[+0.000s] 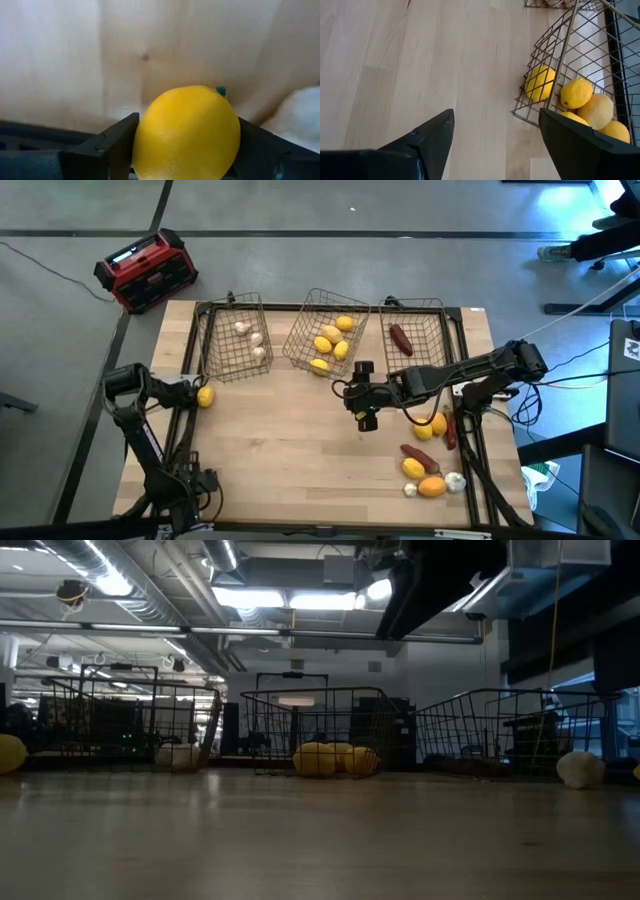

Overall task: Sort produce into baskets
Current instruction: Put the lemon into the middle wire basket

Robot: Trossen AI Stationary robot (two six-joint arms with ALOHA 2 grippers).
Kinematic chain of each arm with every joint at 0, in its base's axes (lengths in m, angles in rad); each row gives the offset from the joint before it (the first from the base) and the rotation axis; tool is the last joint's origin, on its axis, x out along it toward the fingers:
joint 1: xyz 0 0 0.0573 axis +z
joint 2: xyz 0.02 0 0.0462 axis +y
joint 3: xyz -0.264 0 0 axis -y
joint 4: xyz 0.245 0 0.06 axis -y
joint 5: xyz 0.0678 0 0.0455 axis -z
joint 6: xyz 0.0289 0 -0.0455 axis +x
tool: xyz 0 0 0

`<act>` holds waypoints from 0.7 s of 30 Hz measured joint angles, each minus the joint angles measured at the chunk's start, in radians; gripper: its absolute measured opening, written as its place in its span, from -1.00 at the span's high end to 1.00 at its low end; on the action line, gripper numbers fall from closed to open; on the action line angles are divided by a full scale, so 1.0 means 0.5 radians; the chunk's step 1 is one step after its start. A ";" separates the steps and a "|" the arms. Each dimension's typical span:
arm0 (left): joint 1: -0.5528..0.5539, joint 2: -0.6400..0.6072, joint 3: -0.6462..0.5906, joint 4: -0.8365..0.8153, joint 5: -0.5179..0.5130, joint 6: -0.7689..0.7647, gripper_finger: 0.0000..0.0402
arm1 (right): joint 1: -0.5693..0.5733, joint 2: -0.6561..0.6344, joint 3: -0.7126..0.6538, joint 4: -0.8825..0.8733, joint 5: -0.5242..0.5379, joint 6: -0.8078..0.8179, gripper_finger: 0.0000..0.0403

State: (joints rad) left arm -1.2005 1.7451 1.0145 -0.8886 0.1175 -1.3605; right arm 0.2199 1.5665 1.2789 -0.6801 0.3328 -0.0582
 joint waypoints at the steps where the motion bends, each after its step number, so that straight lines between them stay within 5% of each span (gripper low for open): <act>1: 0.000 0.000 0.000 -0.007 -0.002 -0.017 -0.27 | 0.000 0.000 0.000 0.005 0.000 0.000 -0.44; 11: 0.138 -0.012 0.000 -0.156 0.025 -0.377 -0.31 | 0.000 0.000 0.000 0.012 0.000 0.003 -0.44; 21: 0.451 -0.112 0.000 -0.058 -0.219 -0.252 -0.31 | -0.025 0.001 -0.003 0.008 -0.217 0.111 -0.44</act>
State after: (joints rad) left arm -0.9748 1.6889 1.0145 -0.9176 0.0079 -1.4865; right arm 0.2073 1.5669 1.2774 -0.6762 0.2245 -0.0025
